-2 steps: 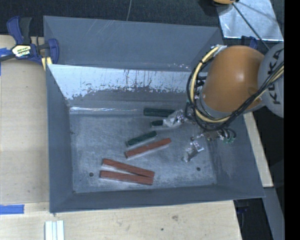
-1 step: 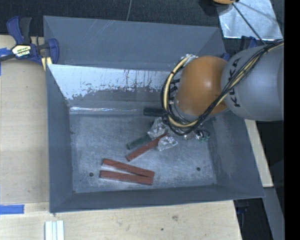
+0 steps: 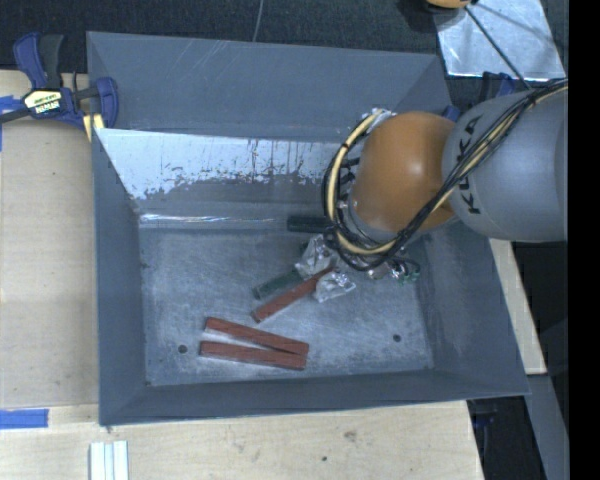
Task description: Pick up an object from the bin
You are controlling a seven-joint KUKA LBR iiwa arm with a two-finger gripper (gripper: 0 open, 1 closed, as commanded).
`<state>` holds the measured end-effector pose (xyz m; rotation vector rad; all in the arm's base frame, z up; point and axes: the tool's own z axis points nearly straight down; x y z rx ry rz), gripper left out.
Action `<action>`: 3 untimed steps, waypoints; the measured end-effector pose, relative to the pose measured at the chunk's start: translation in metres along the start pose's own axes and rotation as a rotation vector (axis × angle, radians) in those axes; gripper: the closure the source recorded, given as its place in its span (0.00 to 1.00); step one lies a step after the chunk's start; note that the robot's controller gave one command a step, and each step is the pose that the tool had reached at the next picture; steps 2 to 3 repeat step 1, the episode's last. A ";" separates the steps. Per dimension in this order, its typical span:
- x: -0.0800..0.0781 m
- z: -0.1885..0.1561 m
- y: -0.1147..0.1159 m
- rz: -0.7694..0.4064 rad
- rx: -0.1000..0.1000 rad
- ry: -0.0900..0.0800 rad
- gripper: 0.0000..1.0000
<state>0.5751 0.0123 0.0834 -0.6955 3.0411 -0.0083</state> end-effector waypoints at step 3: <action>0.026 -0.145 -0.014 -0.047 -0.008 0.014 1.00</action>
Offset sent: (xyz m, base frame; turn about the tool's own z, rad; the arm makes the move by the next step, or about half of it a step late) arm 0.0000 0.0000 0.0000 0.0000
